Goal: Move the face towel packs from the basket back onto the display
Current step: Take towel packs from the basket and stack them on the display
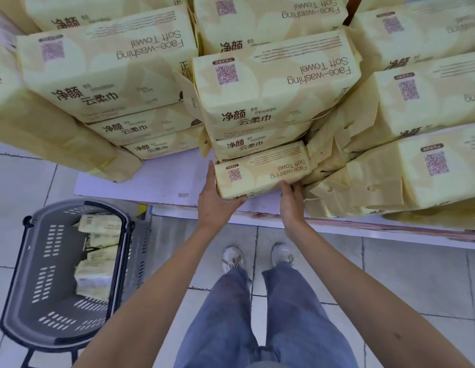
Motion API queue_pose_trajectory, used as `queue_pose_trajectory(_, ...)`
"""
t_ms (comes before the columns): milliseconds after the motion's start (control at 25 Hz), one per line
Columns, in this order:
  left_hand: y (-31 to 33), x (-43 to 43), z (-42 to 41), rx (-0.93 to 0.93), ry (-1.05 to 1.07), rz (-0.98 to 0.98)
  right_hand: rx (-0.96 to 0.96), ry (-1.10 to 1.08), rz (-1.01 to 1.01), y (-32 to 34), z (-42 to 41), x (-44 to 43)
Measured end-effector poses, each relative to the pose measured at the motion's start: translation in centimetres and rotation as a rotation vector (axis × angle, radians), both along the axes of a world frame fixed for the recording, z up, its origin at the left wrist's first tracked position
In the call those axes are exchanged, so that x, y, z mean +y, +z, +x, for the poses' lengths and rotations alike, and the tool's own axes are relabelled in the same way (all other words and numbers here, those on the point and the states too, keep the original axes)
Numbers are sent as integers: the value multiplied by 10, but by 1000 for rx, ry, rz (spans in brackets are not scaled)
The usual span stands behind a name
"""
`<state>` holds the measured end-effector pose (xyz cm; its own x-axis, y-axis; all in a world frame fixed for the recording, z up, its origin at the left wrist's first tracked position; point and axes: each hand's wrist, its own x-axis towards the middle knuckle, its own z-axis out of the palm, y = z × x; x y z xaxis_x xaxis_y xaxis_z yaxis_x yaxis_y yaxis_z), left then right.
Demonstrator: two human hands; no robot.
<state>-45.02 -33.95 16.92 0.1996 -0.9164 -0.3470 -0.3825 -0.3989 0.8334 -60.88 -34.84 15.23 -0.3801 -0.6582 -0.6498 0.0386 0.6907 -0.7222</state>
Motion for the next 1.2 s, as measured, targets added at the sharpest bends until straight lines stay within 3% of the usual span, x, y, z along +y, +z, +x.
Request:
queue_pose_trajectory(200,21,41,20,261,334,121,20,557,173,28,-16,37)
queue_pose_trajectory(360,28,123,30,195,480,295,106,883,194,36,-31,84)
queue_pose_trajectory(520,39,213,10,297,699,358,138,1136,227,36,-27,109)
queue_pose_trajectory(880,48,371,-19,418,1365,358,136,1731,112,47,88,158)
queue_pose_trajectory(1200,35,378,91,478,1424,336,179,1841,78,32,230,173)
